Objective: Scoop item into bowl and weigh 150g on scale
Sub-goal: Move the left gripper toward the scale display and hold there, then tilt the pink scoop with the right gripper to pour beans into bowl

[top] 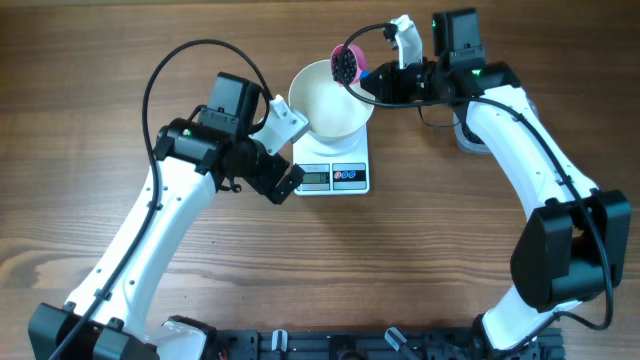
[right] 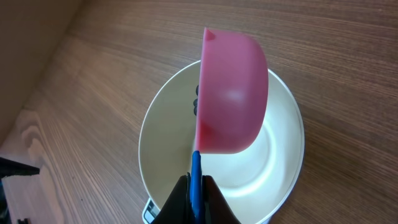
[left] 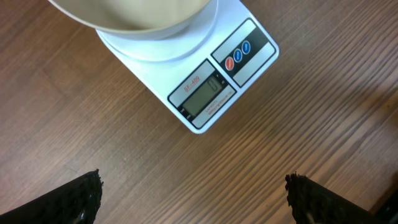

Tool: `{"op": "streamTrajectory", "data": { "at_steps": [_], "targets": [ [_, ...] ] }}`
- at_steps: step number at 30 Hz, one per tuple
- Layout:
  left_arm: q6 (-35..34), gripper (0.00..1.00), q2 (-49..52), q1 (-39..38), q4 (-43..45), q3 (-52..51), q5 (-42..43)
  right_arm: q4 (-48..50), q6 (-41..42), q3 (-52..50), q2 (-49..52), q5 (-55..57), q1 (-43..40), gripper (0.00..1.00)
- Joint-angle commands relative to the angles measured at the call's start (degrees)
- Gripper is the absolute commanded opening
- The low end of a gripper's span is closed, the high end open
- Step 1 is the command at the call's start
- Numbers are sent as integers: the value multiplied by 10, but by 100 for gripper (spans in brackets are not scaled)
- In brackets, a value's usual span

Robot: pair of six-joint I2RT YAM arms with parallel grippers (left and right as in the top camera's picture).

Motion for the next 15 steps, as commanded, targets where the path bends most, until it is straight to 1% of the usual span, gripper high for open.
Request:
{"op": "streamTrajectory", "data": {
  "at_steps": [1, 15],
  "targets": [
    [13, 100, 20, 5, 3, 4, 18, 6, -5, 16, -20, 1, 2, 5],
    [11, 100, 35, 1, 5, 4, 28, 14, 9, 16, -20, 1, 2, 4]
  ]
}}
